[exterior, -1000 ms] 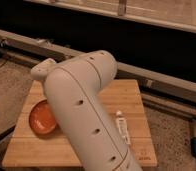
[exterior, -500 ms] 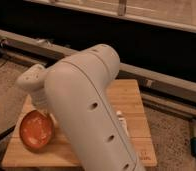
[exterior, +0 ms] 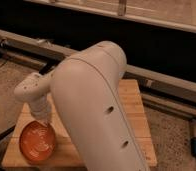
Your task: Drag the ceramic bowl in a circle
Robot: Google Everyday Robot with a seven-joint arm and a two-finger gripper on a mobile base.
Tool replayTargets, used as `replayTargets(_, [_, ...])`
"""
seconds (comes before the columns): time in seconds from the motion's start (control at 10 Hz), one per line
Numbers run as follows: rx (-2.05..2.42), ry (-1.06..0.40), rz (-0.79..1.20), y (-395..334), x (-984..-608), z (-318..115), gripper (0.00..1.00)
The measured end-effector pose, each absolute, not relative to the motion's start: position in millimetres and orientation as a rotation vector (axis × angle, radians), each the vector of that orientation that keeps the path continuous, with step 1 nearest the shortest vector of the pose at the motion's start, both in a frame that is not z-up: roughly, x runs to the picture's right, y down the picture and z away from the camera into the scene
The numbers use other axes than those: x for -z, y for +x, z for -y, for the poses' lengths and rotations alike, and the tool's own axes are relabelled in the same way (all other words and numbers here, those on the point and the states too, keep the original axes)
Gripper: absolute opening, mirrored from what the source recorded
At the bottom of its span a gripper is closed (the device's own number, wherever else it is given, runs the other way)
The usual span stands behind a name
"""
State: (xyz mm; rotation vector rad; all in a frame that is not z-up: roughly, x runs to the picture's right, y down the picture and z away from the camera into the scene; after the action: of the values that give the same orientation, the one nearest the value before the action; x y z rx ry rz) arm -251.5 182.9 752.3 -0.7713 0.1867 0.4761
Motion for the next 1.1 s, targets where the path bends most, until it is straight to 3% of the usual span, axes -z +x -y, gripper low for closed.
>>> replayTargets(0.7, [-0.644, -0.726, -0.382, -133.9, -830.8, -144.7, 0.0])
replayTargets(1.1, [-0.698, -0.694, -0.422, -127.3, -859.2, -123.1, 0.0])
